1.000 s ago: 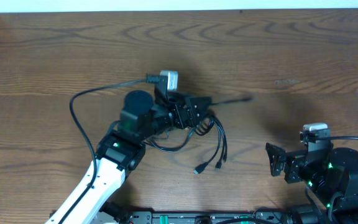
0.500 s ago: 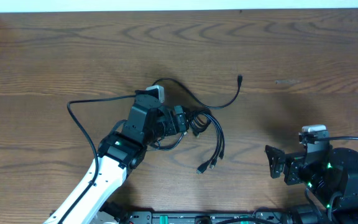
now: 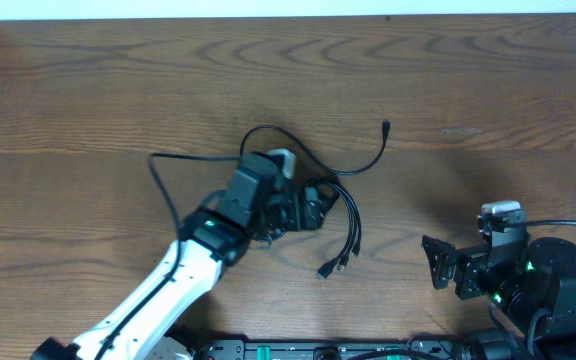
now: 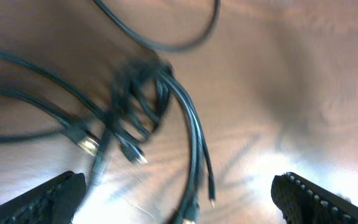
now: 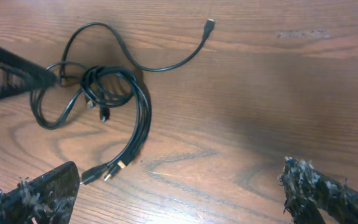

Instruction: Untangle cables

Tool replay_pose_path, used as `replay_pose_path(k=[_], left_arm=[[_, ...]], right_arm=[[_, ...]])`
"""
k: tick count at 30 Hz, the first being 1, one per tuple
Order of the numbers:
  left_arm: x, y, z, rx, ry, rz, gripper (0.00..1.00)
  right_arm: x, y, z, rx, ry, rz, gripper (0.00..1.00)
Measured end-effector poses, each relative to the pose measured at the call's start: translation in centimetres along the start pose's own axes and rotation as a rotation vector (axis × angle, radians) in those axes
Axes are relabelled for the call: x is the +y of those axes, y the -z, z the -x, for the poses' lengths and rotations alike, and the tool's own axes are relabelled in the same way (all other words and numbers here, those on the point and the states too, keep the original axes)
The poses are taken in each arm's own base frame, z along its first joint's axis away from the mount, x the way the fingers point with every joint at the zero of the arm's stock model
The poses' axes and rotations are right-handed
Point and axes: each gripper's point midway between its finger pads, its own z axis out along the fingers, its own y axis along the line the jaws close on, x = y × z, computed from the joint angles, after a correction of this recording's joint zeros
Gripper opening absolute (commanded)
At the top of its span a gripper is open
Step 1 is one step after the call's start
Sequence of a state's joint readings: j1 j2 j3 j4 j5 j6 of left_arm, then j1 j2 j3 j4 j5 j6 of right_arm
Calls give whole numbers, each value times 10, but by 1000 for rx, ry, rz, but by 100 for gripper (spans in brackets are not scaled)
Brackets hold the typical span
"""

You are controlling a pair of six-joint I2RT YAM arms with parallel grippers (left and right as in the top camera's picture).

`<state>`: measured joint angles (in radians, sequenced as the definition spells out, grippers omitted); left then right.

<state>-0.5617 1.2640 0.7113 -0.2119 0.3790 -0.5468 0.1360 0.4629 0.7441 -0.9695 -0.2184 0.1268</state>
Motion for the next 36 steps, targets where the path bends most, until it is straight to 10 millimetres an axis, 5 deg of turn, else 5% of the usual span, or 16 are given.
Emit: replay_pose_path(k=[6, 10, 21, 25, 33, 36], left_arm=[[-26, -17, -36, 110, -73, -49, 100], [-35, -20, -40, 112, -95, -67, 94], [4, -37, -20, -29, 397, 134, 94], [-1, -51, -5, -82, 465, 93, 91], [10, -64, -9, -80, 516, 130, 88], [16, -66, -8, -96, 526, 152, 77]], right_arm=[[3, 0, 0, 2, 0, 15, 99], [3, 0, 0, 2, 0, 17, 99], [3, 0, -1, 5, -1, 18, 99], [3, 0, -2, 11, -2, 17, 99], [3, 0, -3, 12, -2, 17, 99], [3, 0, -3, 12, -2, 17, 99]])
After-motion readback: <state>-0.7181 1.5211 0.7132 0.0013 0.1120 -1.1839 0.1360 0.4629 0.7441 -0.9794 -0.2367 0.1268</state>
